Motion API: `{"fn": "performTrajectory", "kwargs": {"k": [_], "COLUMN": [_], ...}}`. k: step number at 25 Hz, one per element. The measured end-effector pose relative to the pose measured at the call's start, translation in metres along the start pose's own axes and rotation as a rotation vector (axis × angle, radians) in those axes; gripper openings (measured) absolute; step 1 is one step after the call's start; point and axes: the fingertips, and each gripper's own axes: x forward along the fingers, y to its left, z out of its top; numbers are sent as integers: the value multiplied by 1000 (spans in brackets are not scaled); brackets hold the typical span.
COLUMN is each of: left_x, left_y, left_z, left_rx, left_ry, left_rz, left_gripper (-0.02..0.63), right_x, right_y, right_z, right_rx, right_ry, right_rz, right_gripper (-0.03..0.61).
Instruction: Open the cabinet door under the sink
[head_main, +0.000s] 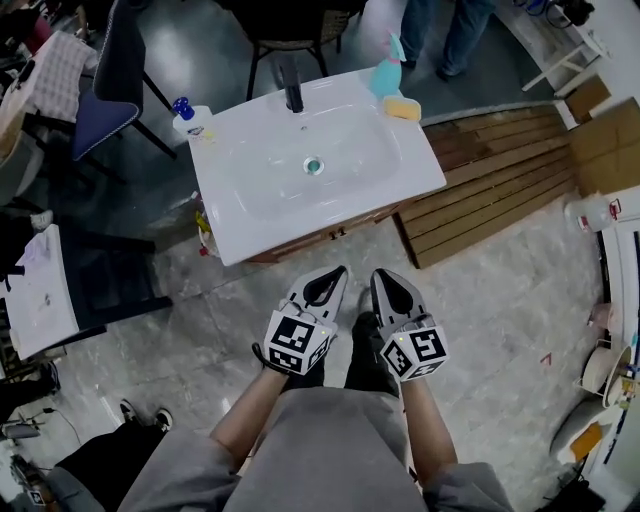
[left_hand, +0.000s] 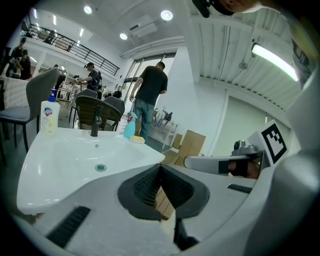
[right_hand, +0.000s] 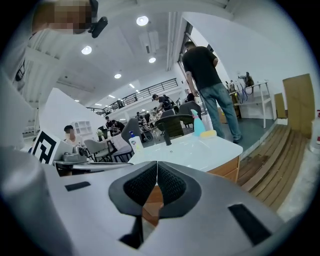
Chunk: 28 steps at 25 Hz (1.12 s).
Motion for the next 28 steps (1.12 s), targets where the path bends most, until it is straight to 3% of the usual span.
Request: {"fn": "performTrajectory", "kwargs": {"k": [14, 22, 28], "left_x": [55, 86, 99], "left_y": [32, 44, 48], "left_z": [-40, -71, -90], "left_rx": [-96, -108, -105], "left_ry": [50, 38, 44], "left_rz": [166, 270, 302], "left_gripper": [8, 8, 8], "right_x": [54, 73, 82], "right_y": [-63, -97, -107], "right_z": [-30, -64, -79], "right_rx": [41, 33, 29], "right_ry": [121, 186, 207], "right_rz": [130, 219, 267], "right_gripper": [11, 11, 11]}}
